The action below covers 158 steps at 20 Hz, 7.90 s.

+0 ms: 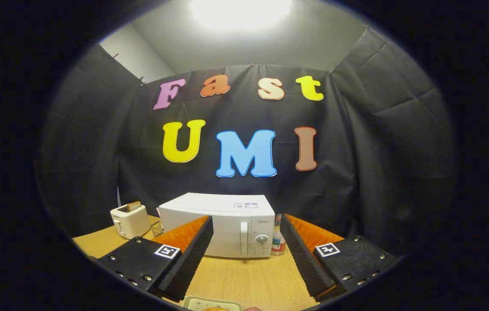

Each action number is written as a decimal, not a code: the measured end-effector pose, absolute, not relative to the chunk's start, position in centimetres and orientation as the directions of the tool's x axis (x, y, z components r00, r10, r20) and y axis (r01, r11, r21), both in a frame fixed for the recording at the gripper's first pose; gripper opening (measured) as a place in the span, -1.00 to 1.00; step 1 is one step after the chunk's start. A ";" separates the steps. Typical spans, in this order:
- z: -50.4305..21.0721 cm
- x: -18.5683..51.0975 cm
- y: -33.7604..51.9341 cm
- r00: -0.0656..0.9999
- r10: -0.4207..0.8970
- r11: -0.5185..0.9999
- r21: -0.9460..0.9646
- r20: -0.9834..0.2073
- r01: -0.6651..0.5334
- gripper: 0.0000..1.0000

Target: Open the microwave, put the food inside, and close the microwave door.

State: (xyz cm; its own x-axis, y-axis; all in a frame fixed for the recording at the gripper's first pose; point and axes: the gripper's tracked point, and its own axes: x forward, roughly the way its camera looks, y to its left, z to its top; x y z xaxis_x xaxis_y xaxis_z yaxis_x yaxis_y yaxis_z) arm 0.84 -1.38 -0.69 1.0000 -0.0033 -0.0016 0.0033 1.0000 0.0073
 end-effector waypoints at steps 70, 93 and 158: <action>-22.6 16.4 2.5 0.907 0.100 0.994 0.003 -0.410 -0.109 -0.94; -22.8 0.2 21.3 0.878 0.220 0.967 -0.026 -0.425 -0.255 -0.65; -34.2 -8.1 6.1 0.701 0.139 0.990 0.078 -0.699 -0.118 0.79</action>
State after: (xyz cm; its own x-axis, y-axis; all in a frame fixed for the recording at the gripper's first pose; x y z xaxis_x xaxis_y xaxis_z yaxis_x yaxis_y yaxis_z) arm -8.11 6.12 -34.21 0.7010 0.1389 -0.6995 -0.1183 0.9899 0.0781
